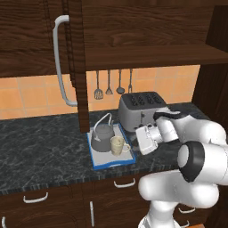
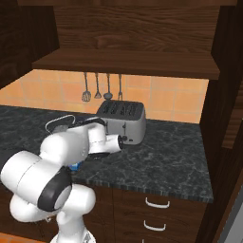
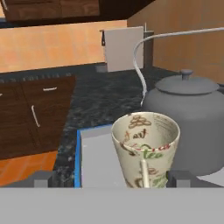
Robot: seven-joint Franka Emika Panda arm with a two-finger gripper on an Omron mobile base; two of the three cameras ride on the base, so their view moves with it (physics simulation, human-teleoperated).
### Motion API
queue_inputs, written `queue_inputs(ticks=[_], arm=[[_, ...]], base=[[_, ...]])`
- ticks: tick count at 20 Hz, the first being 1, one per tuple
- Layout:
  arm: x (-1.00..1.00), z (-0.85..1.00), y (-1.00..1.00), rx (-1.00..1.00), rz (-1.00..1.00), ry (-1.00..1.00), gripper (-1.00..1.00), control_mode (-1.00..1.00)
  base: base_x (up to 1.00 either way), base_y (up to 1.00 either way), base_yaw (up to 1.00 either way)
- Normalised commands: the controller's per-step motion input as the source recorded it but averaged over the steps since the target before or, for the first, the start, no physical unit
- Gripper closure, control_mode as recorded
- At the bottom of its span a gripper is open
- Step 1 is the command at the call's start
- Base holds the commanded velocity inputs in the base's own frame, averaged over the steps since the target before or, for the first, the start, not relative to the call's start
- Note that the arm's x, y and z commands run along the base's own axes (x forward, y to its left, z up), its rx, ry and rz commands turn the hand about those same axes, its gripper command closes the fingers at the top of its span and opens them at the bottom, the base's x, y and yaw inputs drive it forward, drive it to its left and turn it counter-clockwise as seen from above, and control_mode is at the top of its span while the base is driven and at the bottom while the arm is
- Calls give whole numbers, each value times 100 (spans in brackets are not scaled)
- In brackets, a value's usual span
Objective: Pick the kettle from the counter and place it on the tray. Then pick the mug from the cabinet and place it on the tray. Then close the cabinet doors.
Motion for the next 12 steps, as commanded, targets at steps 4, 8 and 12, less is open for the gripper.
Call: queue_inputs(ticks=[4,8,12], arm=[[-6,32,0,0,-31,20,-100,-100],[-2,0,0,0,-2,3,-100,-100],[-9,14,0,0,-12,17,-100,-100]], base=[[0,0,0],[0,0,0],[0,0,0]])
